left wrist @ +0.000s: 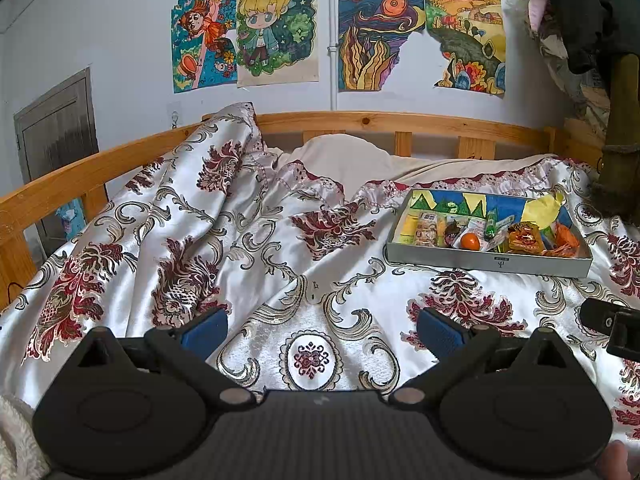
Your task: Organize snacks
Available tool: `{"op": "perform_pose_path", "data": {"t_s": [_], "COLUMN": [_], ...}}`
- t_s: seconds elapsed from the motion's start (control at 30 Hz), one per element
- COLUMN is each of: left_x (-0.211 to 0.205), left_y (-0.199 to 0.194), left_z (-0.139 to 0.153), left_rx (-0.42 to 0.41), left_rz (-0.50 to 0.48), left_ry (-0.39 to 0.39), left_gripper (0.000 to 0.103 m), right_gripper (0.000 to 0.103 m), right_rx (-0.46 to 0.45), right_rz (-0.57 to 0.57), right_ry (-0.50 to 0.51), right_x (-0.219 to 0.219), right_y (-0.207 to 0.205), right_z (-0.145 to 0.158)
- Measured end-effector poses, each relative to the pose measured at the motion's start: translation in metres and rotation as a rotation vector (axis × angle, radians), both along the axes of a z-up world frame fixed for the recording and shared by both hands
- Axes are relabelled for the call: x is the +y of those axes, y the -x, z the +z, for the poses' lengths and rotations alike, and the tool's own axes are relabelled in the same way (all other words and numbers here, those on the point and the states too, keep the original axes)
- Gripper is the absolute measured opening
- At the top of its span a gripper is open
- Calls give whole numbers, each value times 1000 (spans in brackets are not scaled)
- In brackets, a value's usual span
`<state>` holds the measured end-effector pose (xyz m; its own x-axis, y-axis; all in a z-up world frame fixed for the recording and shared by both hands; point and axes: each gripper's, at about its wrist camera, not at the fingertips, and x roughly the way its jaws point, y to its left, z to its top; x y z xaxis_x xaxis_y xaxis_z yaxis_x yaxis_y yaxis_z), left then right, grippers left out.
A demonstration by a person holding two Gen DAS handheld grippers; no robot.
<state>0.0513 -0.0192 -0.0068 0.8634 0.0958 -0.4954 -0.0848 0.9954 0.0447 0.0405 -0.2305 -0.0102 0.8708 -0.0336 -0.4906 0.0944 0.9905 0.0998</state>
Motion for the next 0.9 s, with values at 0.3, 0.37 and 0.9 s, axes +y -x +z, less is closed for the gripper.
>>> {"op": "perform_pose_path", "data": {"t_s": [0.3,0.37,0.9], "left_x": [0,0,4], "left_y": [-1,-1,2], "left_z": [0,0,-1], "left_rx": [1,1,37], "left_rz": [1,1,36], "left_ry": [0,0,-17], "left_gripper": [103,103,103], "right_gripper": [102,102,102], "right_rx": [0,0,1], "right_rz": [0,0,1], "right_ry": [0,0,0], "right_x": [0,0,0], "right_y": [0,0,0], "right_z": [0,0,0]}}
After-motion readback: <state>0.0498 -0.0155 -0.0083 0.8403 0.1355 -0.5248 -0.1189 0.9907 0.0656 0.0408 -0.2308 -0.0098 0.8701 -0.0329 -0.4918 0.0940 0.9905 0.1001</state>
